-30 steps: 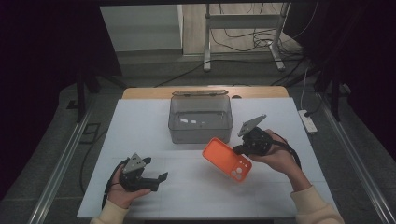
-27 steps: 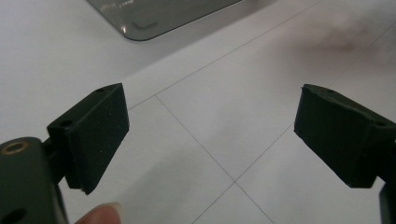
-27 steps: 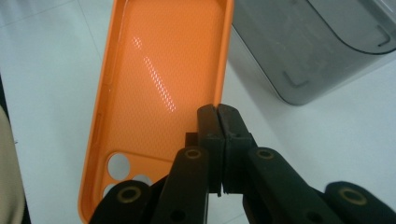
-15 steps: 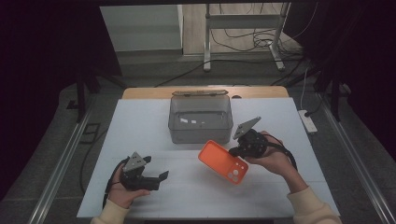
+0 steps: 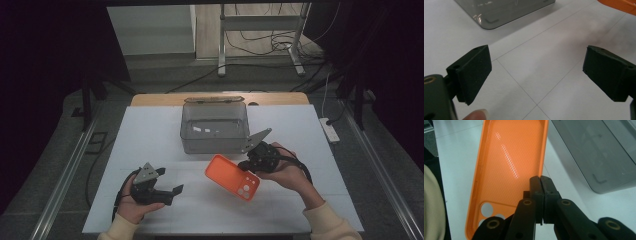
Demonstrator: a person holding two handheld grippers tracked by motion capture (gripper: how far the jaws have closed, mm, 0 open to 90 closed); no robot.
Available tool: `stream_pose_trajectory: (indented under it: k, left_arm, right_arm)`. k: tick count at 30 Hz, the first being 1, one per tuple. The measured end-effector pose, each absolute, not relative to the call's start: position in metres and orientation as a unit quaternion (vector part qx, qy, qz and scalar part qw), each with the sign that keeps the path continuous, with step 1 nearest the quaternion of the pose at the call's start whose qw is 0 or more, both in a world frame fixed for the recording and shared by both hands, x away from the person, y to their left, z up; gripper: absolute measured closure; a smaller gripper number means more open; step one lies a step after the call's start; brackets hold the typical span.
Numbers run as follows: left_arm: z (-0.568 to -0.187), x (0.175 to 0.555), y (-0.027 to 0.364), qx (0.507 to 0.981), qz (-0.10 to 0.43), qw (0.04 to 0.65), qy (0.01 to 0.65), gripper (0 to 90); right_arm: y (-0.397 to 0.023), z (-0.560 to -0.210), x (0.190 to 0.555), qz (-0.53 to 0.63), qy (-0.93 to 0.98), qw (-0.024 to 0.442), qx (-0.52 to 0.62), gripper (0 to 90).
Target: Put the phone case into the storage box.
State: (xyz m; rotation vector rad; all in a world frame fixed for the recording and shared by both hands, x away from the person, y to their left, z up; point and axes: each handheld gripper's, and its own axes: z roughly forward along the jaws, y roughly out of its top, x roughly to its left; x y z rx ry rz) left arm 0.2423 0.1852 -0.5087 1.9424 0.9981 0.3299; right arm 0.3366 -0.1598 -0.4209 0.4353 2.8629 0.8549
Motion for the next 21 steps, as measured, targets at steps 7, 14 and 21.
stream_pose_trajectory:
  k: [7, 14, 21]
  left_arm:
    - [-0.509, 0.243, 0.184, 0.786, 0.133, 0.449, 0.404, 8.6]
    - [-0.506, 0.241, 0.183, 0.785, 0.132, 0.454, 0.402, 8.9]
    - [-0.497, 0.241, 0.180, 0.786, 0.116, 0.460, 0.396, 9.5]
  right_arm:
    - [-0.157, -0.422, 0.336, 0.281, 0.947, 0.061, 0.140, 88.6]
    - [-0.156, -0.423, 0.335, 0.279, 0.948, 0.064, 0.138, 88.6]
    - [-0.156, -0.424, 0.336, 0.278, 0.948, 0.069, 0.138, 88.7]
